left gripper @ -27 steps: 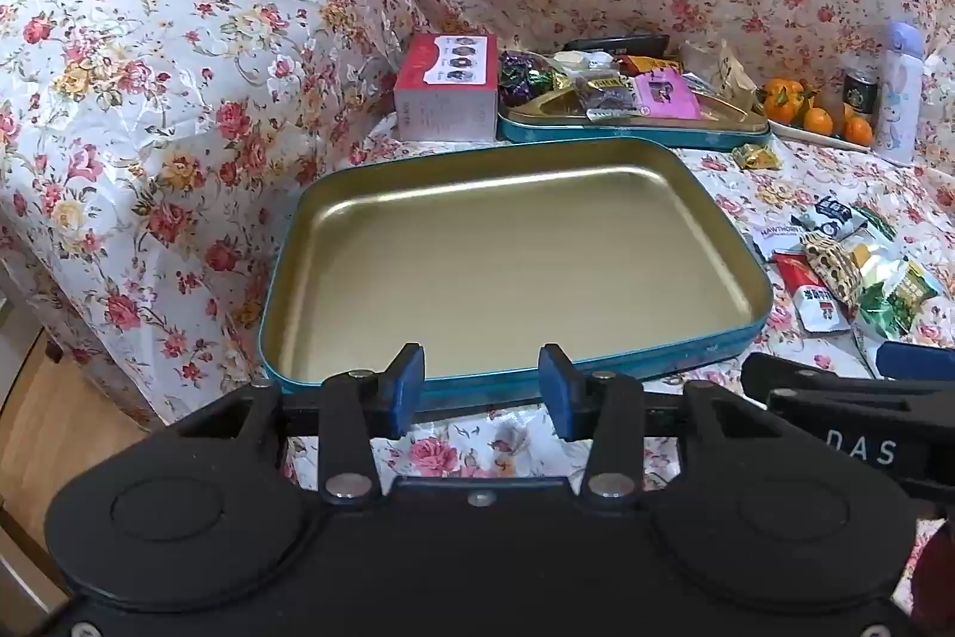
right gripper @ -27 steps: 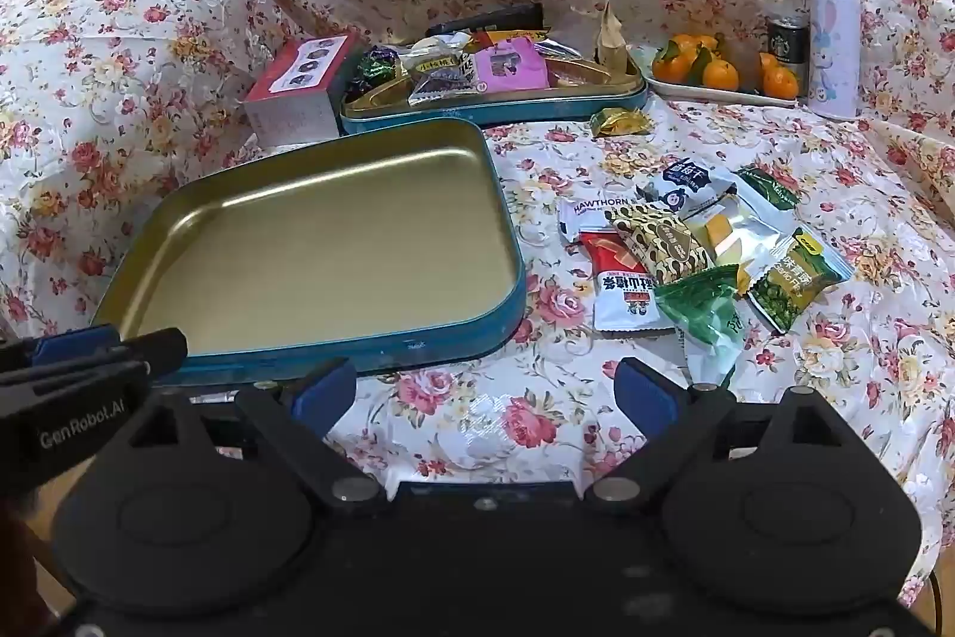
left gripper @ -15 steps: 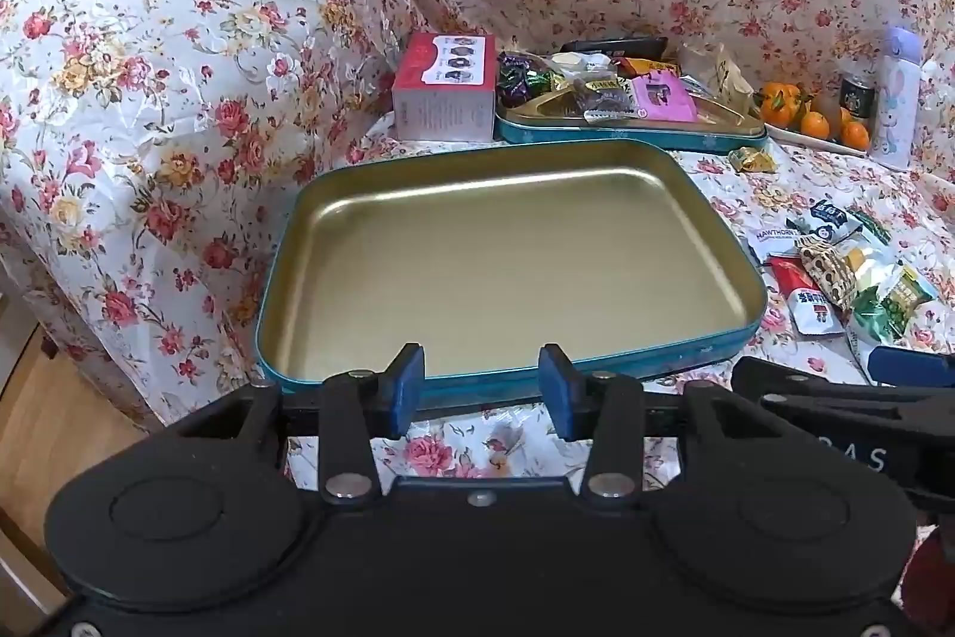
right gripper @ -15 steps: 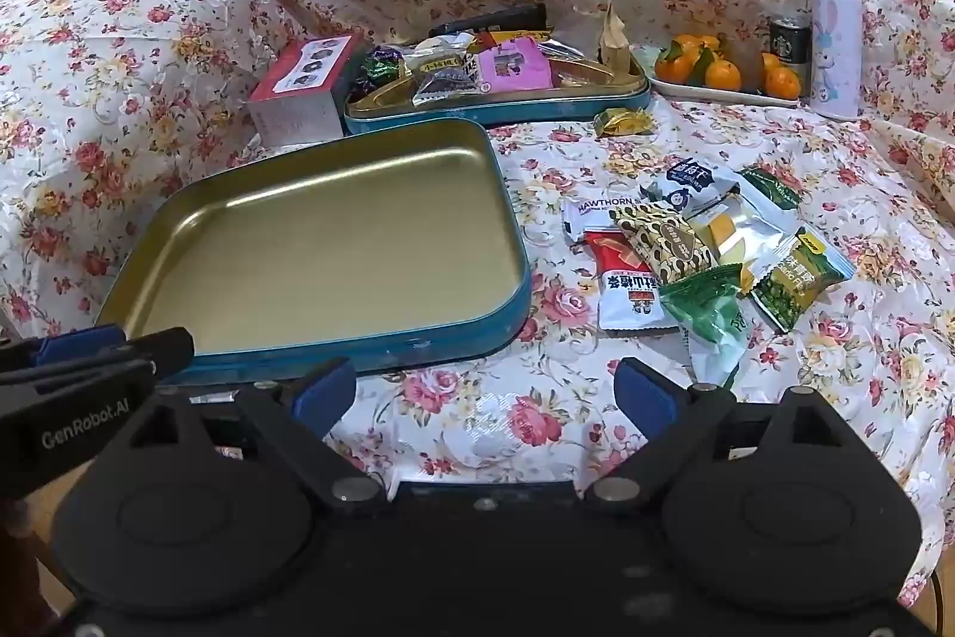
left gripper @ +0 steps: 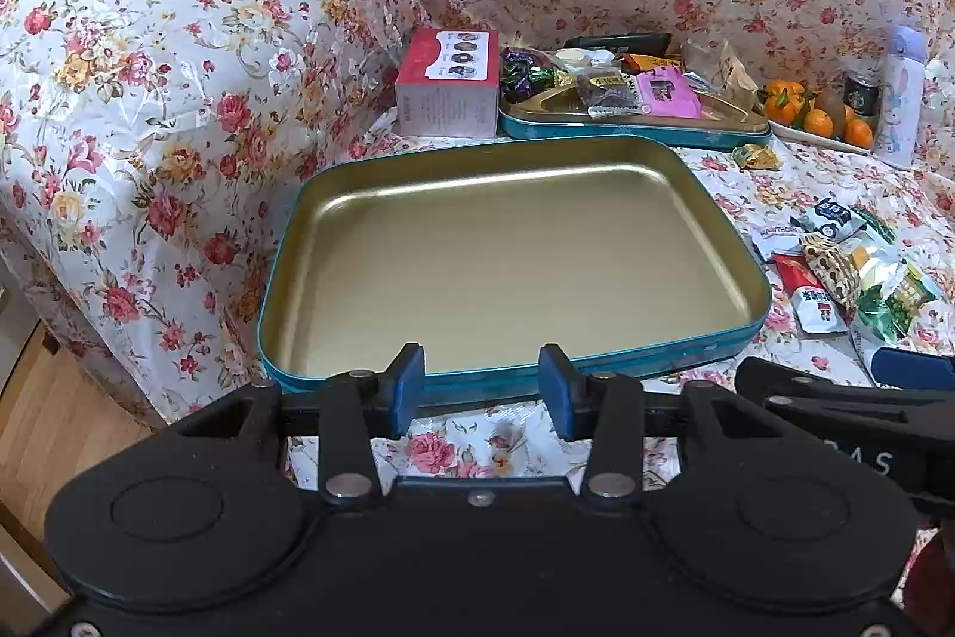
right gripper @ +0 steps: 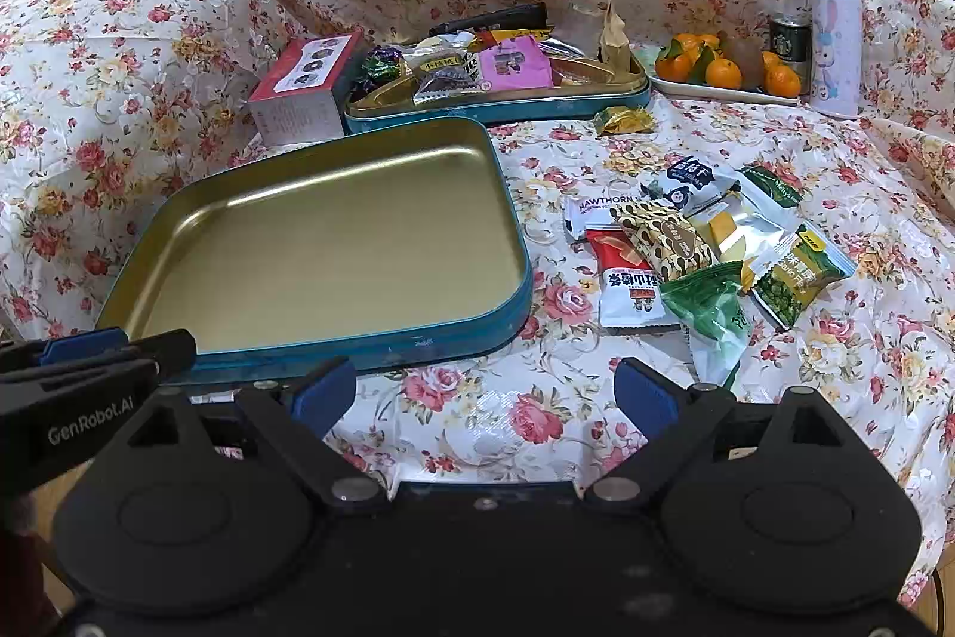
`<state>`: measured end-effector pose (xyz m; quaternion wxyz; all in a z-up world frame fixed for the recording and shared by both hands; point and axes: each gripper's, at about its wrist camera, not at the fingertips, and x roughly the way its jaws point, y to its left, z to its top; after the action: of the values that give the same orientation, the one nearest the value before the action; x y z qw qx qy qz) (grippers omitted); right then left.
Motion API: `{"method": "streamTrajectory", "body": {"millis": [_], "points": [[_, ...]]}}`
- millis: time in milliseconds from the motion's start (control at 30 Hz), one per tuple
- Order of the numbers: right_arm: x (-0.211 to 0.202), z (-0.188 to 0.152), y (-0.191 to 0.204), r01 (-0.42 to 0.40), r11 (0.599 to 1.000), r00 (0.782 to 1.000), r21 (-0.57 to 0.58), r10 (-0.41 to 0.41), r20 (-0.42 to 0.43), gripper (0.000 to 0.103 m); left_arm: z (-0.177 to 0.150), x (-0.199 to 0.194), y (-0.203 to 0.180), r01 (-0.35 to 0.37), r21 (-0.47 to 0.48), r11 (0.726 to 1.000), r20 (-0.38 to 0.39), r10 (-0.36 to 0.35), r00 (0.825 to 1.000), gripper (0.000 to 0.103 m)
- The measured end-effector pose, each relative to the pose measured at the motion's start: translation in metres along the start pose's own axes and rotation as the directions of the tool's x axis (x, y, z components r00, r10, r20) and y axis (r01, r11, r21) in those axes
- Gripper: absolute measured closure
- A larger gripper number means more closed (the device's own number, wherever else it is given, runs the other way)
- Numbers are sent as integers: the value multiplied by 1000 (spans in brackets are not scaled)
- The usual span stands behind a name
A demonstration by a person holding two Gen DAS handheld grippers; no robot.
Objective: Organize snacks
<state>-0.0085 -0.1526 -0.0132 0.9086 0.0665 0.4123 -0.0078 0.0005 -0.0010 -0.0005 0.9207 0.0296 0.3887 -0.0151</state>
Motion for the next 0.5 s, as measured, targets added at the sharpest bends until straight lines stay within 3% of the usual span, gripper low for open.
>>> {"method": "streamTrajectory", "body": {"millis": [500], "points": [[0,-1,2,-1,1000,1000,0,1,-2,5,-1,1,0,2,9,1000,-2,-2,1000,51]]}}
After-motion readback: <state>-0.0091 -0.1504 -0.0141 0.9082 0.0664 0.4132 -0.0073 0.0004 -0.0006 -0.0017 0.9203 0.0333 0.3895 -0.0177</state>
